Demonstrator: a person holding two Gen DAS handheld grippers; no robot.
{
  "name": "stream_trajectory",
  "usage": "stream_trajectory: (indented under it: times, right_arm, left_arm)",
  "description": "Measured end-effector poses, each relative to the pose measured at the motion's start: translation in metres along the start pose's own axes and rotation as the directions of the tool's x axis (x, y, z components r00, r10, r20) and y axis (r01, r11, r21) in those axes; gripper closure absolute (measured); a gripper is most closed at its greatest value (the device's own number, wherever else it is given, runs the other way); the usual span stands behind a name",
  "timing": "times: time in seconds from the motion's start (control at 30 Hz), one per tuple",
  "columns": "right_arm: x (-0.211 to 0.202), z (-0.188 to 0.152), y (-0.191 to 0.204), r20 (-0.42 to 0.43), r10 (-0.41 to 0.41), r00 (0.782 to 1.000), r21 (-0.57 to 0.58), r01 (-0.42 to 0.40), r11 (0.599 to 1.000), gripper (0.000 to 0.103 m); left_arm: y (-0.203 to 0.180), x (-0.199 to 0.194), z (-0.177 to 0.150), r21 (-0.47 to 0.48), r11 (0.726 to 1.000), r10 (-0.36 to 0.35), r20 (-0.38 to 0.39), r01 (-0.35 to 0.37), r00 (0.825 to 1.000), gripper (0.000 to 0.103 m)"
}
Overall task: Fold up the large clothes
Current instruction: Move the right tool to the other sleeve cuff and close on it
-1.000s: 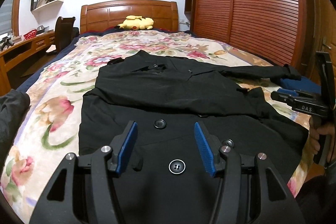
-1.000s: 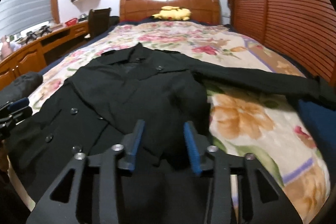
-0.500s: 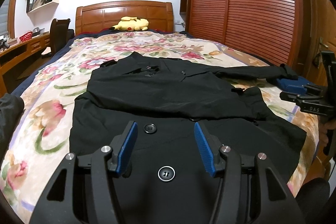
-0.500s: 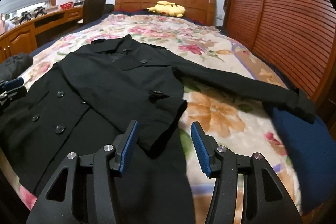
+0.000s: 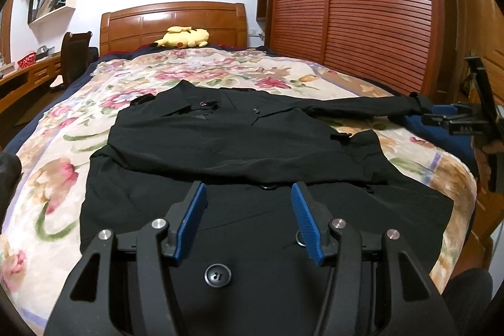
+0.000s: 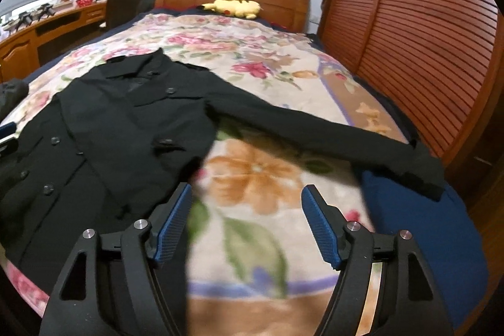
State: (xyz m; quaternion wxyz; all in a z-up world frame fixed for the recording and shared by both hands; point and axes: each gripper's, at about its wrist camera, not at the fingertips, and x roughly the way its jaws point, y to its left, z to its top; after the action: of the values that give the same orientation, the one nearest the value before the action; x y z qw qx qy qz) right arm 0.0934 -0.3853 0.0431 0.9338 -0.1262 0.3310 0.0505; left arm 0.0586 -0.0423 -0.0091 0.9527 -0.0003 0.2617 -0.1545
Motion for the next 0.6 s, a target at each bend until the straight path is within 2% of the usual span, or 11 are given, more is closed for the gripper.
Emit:
stream_trajectory:
  times: [0.17,0.4,0.6]
  right_arm:
    - [0.012,0.006,-0.051,-0.035,-0.078,0.996,0.045,0.08,0.996,0.03]
    - [0.028,0.017,-0.132,-0.079,-0.157,0.984,0.174,0.169,0.97,0.03]
    - [0.05,0.029,-0.179,-0.141,-0.188,0.972,0.233,0.217,0.948,0.029]
  left_arm:
    - [-0.004,0.008,0.002,0.003,1.0,-0.01,-0.012,0.01,1.0,0.048]
    - [-0.01,0.018,0.003,0.007,1.0,-0.022,-0.028,0.022,0.999,0.048]
    - [-0.014,0.02,0.002,0.021,0.999,-0.024,-0.037,0.025,0.999,0.048]
